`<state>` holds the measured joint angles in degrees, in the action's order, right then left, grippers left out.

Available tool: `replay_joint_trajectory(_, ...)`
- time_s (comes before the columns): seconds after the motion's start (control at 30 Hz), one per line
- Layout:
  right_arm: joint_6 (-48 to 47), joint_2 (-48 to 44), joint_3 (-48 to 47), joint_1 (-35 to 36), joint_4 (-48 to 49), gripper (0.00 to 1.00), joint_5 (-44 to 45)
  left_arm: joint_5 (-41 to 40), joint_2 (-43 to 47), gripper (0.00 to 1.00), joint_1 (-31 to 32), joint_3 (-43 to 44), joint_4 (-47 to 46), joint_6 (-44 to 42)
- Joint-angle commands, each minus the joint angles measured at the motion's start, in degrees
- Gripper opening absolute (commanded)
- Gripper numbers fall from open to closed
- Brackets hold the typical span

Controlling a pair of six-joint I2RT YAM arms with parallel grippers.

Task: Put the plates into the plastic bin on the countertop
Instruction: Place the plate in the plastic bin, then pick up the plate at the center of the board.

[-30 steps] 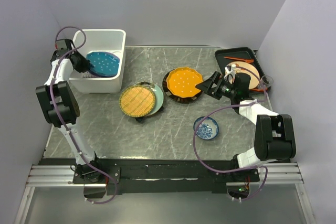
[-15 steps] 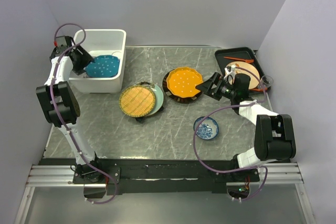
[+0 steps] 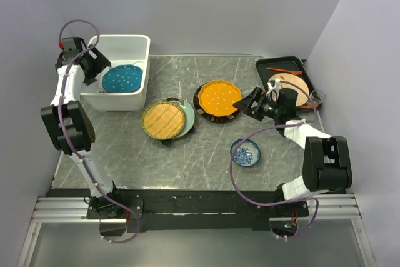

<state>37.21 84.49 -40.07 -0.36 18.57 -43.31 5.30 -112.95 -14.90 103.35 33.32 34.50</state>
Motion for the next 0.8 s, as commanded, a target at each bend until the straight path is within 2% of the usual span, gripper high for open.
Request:
replay_joint_trajectory(0.0,-1.7,-1.26,-2.02,0.1,-2.39,1.0,2.18,-0.99,9.49,0.97,0.3,1.24,-3.09,-1.54)
replay_joint_trajectory(0.3,-2.23,-0.64,-3.78,0.1,-5.73,0.99,5.78,5.16,15.56,0.99,1.45,-0.08,-5.89,-4.09)
replay_joint_trajectory(0.5,-3.37,-0.03,-5.98,0.1,-9.51,0.92,10.17,7.09,17.41,0.99,4.35,-1.39,-6.86,-5.94)
replay_joint_trajectory(0.6,-3.2,0.76,-6.77,0.1,-9.69,0.75,10.35,8.14,18.55,0.99,6.8,-2.8,-8.44,-6.2)
replay_joint_trajectory(0.77,-2.14,2.26,-7.3,0.1,-8.81,0.65,10.7,9.29,18.99,0.99,9.62,-3.85,-9.33,-6.64)
